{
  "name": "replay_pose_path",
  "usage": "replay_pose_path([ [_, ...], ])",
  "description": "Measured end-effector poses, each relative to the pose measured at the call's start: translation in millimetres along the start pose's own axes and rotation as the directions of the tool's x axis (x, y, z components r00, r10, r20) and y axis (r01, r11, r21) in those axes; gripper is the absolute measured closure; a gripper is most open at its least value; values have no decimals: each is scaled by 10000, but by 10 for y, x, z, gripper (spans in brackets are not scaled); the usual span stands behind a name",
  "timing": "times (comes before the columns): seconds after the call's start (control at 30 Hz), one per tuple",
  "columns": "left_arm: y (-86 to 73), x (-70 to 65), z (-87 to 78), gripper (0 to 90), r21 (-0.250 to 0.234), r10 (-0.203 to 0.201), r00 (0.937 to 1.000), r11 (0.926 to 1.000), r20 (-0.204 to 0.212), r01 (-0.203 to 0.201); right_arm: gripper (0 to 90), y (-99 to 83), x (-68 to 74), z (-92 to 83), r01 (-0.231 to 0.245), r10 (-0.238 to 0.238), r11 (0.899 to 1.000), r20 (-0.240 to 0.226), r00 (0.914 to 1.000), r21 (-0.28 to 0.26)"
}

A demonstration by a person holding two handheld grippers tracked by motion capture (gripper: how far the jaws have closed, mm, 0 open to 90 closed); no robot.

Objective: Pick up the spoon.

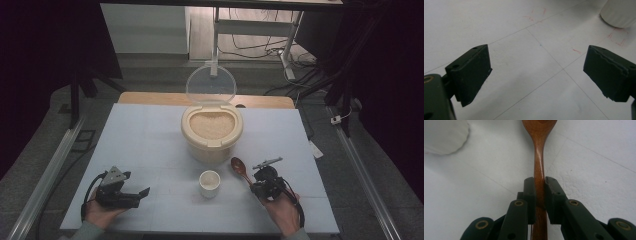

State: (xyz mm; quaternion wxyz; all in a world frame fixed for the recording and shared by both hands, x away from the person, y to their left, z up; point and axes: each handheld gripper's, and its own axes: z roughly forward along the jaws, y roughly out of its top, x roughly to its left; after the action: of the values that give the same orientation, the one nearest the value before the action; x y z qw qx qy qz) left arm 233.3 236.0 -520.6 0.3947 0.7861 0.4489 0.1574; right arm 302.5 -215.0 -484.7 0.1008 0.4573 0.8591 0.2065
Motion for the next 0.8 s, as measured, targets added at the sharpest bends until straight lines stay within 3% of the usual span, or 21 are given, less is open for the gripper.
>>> replay_pose_path([
  [0.37, -3, 6, 15, 75, 66, -11, 10000, 10000, -16, 11, 796, -82, -203, -204, -209, 144, 9977, -993, 9949, -647],
  [0.5, -2, 4, 23, 75, 85, -12, 10000, 10000, 14, 12, 796, -124, -262, -311, -85, -53, 9951, -1385, 9904, -989],
  [0.73, -3, 10, 27, 75, 98, -45, 10000, 9999, -12, 45, 796, -149, -310, -409, 101, -330, 9907, -1679, 9853, -1356],
  [0.8, -3, 13, 27, 75, 96, -62, 10000, 9999, -1, 62, 796, -153, -313, -447, 271, -546, 9891, -1899, 9803, -1446],
])
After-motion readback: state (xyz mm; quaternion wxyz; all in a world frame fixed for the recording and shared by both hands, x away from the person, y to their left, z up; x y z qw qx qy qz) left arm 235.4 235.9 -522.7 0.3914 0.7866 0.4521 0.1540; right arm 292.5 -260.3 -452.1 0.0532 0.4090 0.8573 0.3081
